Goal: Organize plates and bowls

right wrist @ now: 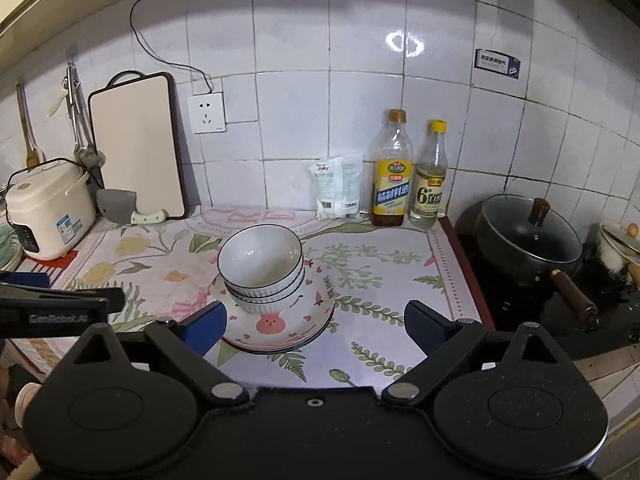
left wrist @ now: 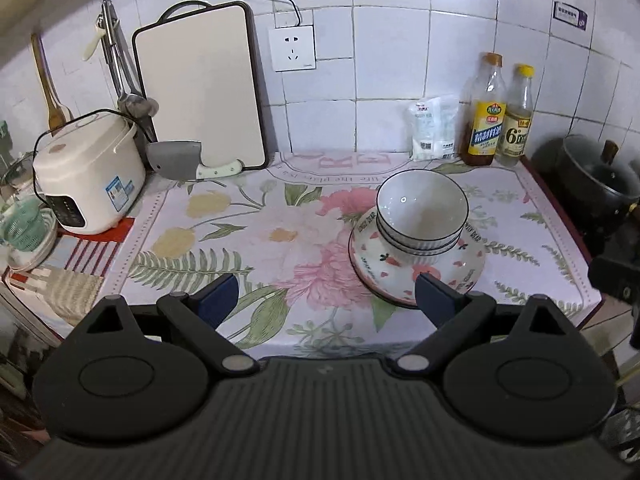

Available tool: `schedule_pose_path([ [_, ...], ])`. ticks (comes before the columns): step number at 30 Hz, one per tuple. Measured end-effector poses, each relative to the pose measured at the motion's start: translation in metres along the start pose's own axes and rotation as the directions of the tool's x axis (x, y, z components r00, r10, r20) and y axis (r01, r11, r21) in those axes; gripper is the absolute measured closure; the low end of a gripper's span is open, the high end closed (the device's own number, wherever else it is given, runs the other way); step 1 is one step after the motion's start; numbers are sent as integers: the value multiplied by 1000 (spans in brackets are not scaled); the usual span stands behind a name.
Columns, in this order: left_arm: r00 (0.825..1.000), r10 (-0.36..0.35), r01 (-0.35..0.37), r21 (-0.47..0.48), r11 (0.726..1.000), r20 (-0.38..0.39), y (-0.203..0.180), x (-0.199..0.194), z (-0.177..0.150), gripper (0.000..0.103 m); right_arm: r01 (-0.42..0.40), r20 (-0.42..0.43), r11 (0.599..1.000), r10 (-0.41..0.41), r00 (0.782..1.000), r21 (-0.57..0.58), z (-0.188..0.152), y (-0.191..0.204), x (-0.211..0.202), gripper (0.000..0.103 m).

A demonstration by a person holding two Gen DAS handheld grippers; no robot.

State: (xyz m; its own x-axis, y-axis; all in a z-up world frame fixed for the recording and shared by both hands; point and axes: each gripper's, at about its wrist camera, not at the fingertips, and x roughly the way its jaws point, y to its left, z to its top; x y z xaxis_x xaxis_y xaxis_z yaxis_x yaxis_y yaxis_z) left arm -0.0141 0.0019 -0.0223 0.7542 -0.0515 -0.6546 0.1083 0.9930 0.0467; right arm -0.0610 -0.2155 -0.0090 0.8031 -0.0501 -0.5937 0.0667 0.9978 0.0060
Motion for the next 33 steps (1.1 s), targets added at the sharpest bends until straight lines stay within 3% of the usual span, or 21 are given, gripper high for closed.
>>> schedule_pose_path([
  [14,1000,-11,11,1,1000,-17,1,-4,-3,7,26,-11,1000,-26,1000,-8,-6,2,2,5],
  [17,1000,29,-29,5,1000,2,0,-6,-4,7,29,-4,1000,-29,1000,5,-7,1,1,5],
  [33,1000,10,-10,-19,1000,-19,6,-5,-11,7,20,20,1000,-20,1000,-12,-15,8,1,5],
])
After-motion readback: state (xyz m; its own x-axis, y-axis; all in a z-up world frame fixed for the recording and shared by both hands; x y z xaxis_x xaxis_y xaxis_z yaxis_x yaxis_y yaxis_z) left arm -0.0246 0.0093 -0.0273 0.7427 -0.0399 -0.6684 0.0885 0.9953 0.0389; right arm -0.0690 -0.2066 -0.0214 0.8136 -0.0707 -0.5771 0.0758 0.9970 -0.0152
